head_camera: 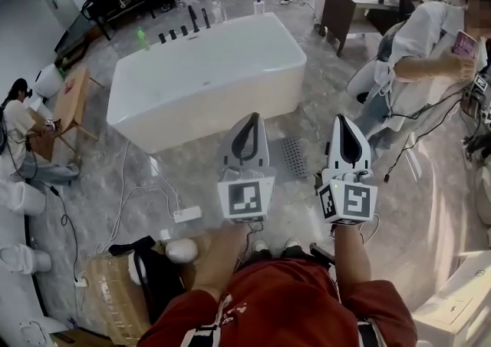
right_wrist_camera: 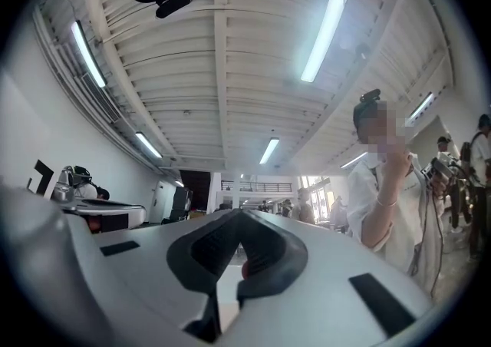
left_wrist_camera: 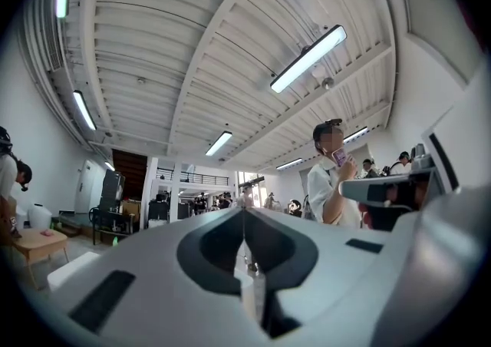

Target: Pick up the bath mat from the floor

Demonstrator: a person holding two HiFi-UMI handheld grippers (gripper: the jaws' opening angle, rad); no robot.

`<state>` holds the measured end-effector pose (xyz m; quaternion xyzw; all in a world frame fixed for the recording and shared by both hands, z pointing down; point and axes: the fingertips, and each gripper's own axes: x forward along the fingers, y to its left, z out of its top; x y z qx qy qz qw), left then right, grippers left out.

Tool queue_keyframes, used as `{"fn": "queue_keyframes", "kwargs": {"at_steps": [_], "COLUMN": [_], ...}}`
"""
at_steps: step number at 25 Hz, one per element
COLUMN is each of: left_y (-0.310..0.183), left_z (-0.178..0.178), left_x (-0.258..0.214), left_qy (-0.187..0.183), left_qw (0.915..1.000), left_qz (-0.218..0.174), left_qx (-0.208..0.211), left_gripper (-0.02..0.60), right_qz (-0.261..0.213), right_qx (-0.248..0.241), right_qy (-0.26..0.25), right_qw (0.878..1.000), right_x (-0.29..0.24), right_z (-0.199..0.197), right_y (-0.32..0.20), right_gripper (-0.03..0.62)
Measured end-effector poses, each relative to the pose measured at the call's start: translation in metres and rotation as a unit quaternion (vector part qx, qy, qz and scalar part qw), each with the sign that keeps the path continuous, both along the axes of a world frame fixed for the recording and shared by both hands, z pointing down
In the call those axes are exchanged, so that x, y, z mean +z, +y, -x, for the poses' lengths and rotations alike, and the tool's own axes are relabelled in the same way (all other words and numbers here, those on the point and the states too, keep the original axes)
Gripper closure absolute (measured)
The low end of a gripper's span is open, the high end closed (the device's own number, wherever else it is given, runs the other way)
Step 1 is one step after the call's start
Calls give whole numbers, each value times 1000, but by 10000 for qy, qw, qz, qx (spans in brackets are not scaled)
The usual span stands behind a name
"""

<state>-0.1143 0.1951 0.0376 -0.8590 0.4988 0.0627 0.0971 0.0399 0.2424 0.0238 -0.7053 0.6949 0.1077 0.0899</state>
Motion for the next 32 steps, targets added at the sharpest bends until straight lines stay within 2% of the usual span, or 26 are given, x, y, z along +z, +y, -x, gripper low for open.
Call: {"fn": "queue_keyframes", "kwargs": {"at_steps": [6,12,17,23,26,32], "left_y": [-2,-8,-19,-39,-51,-77], "left_z": [2,7,10,-1,-14,-44], "left_x": [-6,7,13,21,23,17], "left_qy": [105,-153,-184,-159,-246,-188], "left_qw": [9997,9991,9991,9992,9992,9995], "left_qz": [-18,-37,69,185,142,198], "left_qx": [229,405,362,309,266,138], "left_gripper": [566,566,566,566,566,566], "right_qz": [-49,-84,-21,9,11,40], "right_qx": [229,274,260,214,189,127], "right_qy": [-57,-165,-194,-291,-329,-431], "right_qw": [9997,9995,9995,9993,9993,9990], "right_x": [-3,1,6,16,18,20], "right_z": [3,11,11,-1,-17,-53], "right_y": [2,0,-13,-34,-47,-78], "right_gripper": [583,583,583,583,583,582]}}
